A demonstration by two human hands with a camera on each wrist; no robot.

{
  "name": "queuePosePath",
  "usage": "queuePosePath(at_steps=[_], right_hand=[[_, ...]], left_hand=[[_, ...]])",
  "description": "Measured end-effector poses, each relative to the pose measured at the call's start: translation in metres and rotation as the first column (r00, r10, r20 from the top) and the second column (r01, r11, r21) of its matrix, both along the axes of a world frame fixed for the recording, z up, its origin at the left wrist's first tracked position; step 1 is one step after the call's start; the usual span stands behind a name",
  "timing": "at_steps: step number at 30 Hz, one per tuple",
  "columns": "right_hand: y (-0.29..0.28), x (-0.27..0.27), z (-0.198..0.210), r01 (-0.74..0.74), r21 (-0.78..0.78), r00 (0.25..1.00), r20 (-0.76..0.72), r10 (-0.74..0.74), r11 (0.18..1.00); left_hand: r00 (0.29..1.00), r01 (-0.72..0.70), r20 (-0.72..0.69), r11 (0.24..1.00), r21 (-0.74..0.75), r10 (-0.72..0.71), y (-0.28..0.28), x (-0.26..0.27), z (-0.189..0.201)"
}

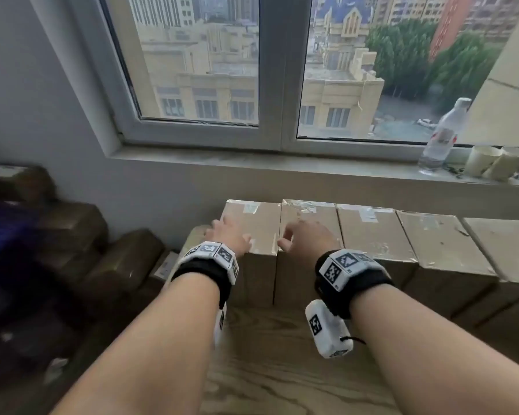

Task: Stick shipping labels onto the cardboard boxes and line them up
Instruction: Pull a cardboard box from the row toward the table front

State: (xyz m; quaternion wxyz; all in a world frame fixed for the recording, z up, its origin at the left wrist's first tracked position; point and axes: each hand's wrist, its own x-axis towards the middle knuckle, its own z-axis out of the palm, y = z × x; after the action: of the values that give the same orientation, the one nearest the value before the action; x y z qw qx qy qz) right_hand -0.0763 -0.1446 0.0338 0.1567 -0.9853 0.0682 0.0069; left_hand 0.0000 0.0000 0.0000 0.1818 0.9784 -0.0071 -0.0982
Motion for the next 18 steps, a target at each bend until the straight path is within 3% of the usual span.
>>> queuePosePath(at_steps=[4,12,18], right_hand=[[0.001,0.0,-0.013,0.031,-0.014,0.999,-0.033,-0.031,0.999],[0.012,-0.002,-0.029,0.094,0.011,0.994,-0.059,-0.093,0.996],[0.027,-0.002,-0.043,0.126,0.136,0.977,-0.188,-0.099,0.983]], left_hand=[[0.995,-0.101,-0.018,0.99,-0.101,0.099,0.007,0.003,-0.015],[0.991,-0.133,-0.027,0.974,-0.186,0.13,0.024,-0.005,-0.017],[0.984,-0.154,-0.122,0.96,-0.232,0.128,0.039,-0.015,-0.014]])
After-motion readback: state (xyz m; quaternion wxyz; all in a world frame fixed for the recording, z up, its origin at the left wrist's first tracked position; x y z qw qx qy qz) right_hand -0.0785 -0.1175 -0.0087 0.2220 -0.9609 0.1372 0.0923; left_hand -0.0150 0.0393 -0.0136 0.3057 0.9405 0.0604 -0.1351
